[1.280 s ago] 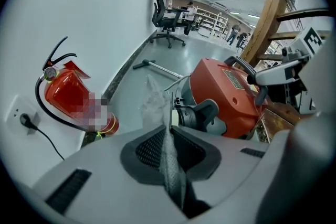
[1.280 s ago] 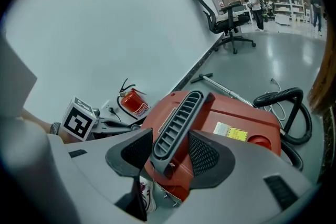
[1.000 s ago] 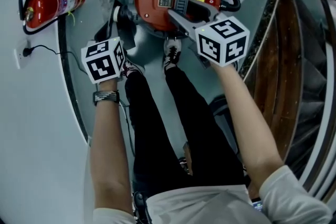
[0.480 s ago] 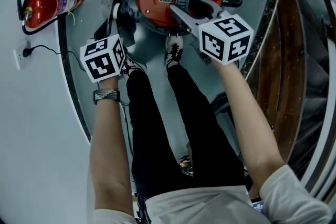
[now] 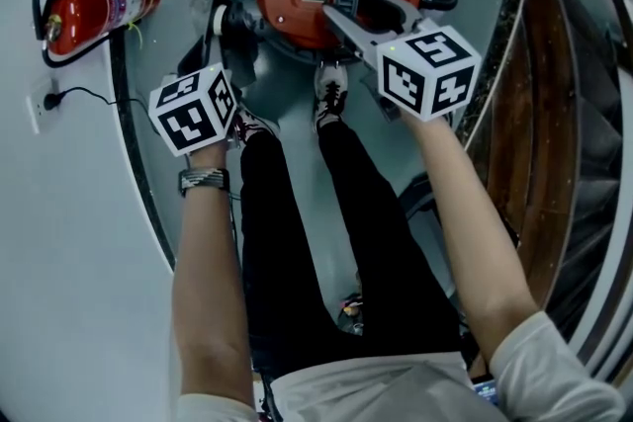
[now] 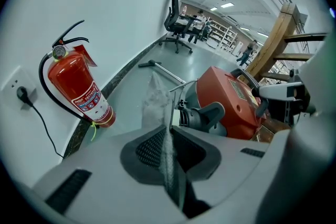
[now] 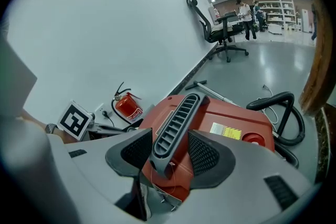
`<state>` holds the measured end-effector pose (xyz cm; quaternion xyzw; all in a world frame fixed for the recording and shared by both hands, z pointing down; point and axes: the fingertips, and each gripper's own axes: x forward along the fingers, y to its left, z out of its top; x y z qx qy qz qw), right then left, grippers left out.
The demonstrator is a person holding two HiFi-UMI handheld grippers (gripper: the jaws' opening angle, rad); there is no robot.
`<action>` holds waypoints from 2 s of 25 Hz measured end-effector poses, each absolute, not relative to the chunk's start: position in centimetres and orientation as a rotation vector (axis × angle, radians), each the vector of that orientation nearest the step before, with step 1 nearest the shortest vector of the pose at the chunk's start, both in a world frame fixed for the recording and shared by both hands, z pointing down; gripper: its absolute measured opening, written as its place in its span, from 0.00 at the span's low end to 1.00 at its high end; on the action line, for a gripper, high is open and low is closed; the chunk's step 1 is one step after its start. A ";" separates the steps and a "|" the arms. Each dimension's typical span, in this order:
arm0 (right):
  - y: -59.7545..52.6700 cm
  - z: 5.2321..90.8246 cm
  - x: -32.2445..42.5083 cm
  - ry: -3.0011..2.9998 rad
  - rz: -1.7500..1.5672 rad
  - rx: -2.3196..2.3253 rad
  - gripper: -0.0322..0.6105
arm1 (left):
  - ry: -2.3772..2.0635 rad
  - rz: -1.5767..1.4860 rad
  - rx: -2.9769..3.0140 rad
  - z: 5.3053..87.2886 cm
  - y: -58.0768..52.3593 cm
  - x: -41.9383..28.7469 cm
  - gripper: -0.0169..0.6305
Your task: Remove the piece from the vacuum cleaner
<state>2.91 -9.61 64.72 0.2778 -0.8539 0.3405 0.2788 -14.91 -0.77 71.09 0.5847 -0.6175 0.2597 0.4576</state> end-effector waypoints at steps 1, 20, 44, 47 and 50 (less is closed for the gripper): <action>-9.6 64.7 2.9 -2.291 0.913 0.749 0.37 | -1.518 0.635 1.447 71.2 -0.8 -14.9 0.08; -9.7 64.6 3.2 -2.297 0.908 0.794 0.40 | -1.483 0.666 1.507 71.1 -0.7 -15.3 0.08; -9.7 64.3 2.9 -2.305 0.789 0.763 0.40 | -1.441 0.823 1.656 71.1 -0.8 -15.4 0.08; -9.7 64.4 3.1 -2.307 0.806 0.771 0.40 | -1.431 0.840 1.671 71.1 -0.9 -15.4 0.08; -9.7 64.4 3.0 -2.305 0.822 0.770 0.39 | -1.430 0.844 1.673 71.1 -0.8 -15.6 0.08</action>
